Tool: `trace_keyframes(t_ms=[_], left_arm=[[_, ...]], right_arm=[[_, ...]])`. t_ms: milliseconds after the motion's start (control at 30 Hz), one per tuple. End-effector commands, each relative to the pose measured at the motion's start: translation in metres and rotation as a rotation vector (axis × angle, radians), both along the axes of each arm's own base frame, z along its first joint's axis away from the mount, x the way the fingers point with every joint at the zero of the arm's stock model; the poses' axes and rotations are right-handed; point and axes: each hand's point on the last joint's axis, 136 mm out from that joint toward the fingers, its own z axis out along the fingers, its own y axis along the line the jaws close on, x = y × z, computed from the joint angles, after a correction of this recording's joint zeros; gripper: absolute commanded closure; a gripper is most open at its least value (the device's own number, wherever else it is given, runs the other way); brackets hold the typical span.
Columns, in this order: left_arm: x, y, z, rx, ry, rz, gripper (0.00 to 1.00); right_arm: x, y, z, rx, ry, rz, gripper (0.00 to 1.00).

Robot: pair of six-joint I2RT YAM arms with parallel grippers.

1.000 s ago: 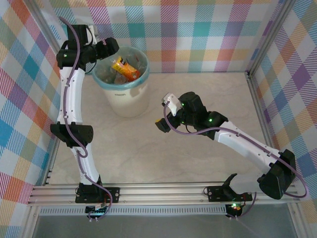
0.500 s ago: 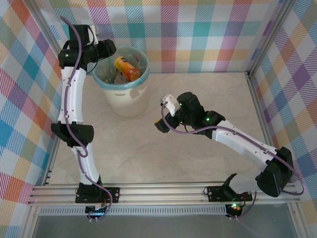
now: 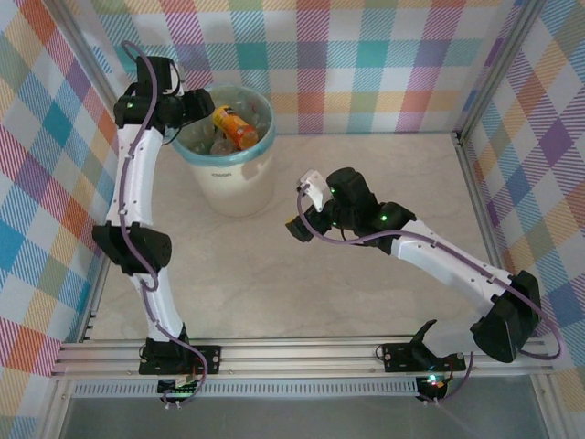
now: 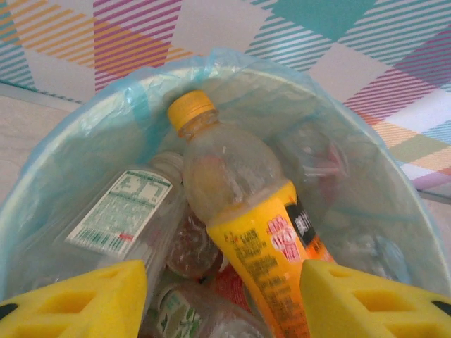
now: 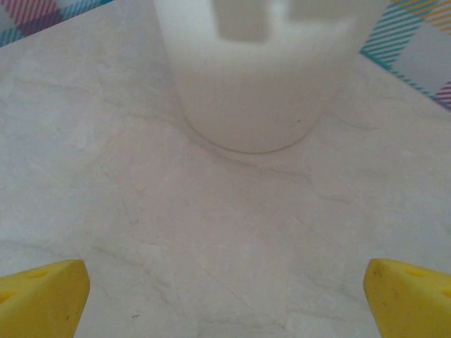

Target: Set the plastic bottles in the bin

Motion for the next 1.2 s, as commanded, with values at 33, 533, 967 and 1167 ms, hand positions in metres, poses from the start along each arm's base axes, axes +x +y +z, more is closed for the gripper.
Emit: trace_keyframes(t_ms=[33, 533, 967, 1167], left_arm=[[-0.061, 0.019, 0.066, 0.050, -0.248, 0.083, 0.33], [-0.138, 0.084, -0.178, 0.296, -0.233, 0.354, 0.17], [-0.117, 0.054, -0.228, 0.340, -0.277, 0.124, 0.13], [-0.122, 0.034, -0.235, 0.331, -0.290, 0.012, 0.13]], right_arm=[[0.024, -0.040, 0.027, 0.007, -0.089, -0.174, 0.00], [0.091, -0.245, -0.089, 0.078, -0.082, -0.812, 0.00], [0.092, -0.235, -0.147, 0.145, -0.170, -0.587, 0.00], [0.094, -0.249, -0.156, 0.242, -0.156, -0.612, 0.00]])
